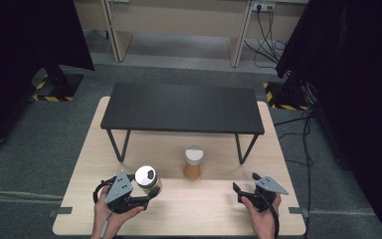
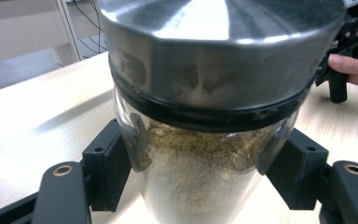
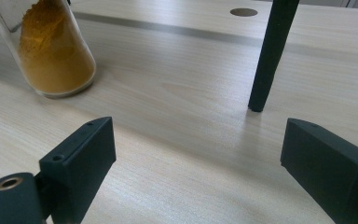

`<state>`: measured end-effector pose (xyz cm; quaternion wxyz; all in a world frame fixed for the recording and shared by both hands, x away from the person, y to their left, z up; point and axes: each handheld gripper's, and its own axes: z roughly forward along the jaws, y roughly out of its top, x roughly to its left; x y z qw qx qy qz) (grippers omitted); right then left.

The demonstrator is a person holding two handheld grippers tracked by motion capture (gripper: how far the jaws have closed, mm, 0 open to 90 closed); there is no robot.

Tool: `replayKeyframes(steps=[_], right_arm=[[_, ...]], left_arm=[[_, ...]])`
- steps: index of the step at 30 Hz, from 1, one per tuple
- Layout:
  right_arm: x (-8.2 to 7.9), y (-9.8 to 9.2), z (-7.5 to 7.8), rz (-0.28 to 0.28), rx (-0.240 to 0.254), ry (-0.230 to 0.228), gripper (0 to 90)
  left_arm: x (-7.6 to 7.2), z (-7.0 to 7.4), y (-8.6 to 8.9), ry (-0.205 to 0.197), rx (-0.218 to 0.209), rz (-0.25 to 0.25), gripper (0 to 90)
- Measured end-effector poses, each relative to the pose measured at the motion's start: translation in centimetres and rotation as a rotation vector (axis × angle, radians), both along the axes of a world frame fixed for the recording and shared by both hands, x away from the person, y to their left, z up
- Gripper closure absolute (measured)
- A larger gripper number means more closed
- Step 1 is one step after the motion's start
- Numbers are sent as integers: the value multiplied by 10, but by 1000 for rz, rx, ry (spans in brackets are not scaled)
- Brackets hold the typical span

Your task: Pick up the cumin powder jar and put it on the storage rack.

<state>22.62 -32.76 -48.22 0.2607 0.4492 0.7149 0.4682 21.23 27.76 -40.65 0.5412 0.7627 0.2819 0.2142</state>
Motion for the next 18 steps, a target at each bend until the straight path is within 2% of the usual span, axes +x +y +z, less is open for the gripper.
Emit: replayKeyframes(steps=[2, 4, 9, 18], right_arm=[[0, 0, 0, -1, -2, -1, 103], [0, 1, 0, 0, -6, -2, 103], [-1, 0, 0, -3, 0, -3, 103], [0, 0, 0, -3, 1, -2, 103]], left_arm=[[0, 6, 1, 0, -17, 4, 301], [0, 11, 1, 1, -17, 8, 301], [1, 29, -1, -5, 9, 18, 301], [8, 61, -6, 4, 53, 75, 301]])
